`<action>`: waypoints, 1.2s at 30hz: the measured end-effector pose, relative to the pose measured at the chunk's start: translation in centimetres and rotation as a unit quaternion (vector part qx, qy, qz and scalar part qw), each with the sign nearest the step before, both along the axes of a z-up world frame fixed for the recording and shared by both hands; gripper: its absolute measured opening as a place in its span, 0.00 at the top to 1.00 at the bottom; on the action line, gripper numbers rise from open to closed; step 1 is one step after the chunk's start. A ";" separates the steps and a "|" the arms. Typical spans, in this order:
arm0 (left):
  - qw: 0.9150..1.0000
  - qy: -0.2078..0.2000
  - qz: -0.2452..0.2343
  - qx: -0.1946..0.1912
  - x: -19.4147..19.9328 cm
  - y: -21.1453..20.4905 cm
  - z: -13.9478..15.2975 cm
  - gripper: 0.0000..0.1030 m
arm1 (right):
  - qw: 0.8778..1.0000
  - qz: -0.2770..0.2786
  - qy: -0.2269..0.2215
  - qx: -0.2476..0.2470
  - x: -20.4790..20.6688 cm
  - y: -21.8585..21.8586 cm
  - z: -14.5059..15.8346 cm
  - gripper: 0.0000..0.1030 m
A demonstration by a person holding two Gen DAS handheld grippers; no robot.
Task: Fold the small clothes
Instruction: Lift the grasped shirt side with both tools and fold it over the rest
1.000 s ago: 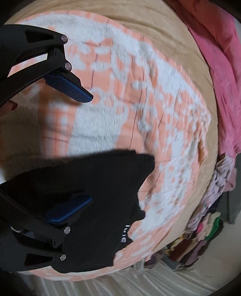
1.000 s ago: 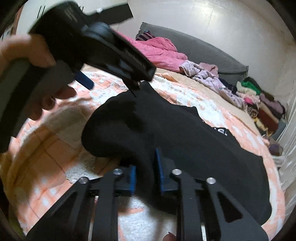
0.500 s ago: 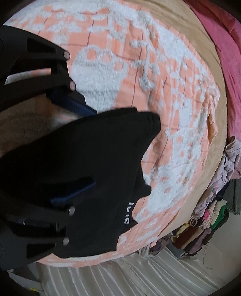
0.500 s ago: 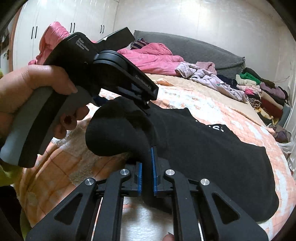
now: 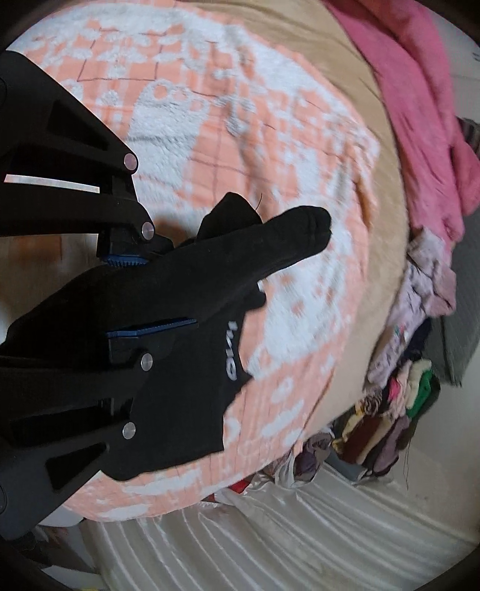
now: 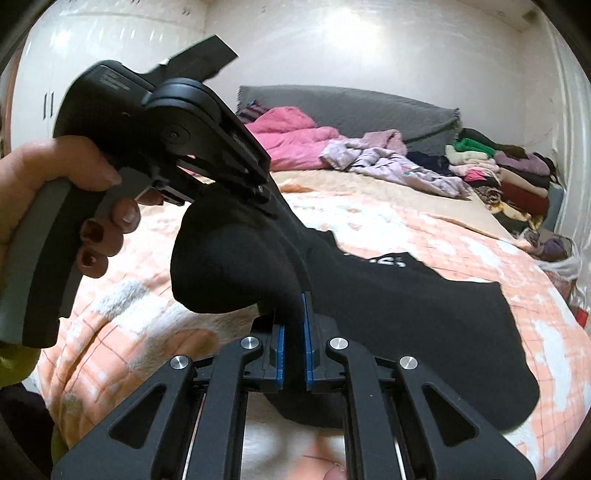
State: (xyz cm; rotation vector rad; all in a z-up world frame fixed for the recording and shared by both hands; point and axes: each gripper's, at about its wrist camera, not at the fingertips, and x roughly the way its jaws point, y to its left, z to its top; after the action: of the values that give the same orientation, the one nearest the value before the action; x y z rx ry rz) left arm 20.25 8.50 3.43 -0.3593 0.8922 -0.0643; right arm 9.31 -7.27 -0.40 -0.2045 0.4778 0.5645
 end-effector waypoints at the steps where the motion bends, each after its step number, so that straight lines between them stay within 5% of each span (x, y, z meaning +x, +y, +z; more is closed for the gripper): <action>1: 1.000 -0.006 -0.005 0.005 0.0 -0.9 0.7 0.85 | 1.000 -0.004 0.001 0.009 -0.1 -0.6 0.2 0.94; 13: 0.998 -0.023 -0.039 0.048 1.2 -9.3 3.5 0.85 | 0.996 -0.063 0.012 0.065 -0.1 -8.1 1.4 0.94; 36: 0.988 0.013 -0.094 0.121 5.1 -20.1 -0.3 0.81 | 0.975 -0.114 0.121 0.150 2.6 -15.6 -2.8 0.94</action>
State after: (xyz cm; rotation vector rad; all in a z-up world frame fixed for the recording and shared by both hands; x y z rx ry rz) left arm 25.30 -11.56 3.16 -0.0483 0.9472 -0.1231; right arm 11.95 -22.91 -3.16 0.2096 0.6358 0.4318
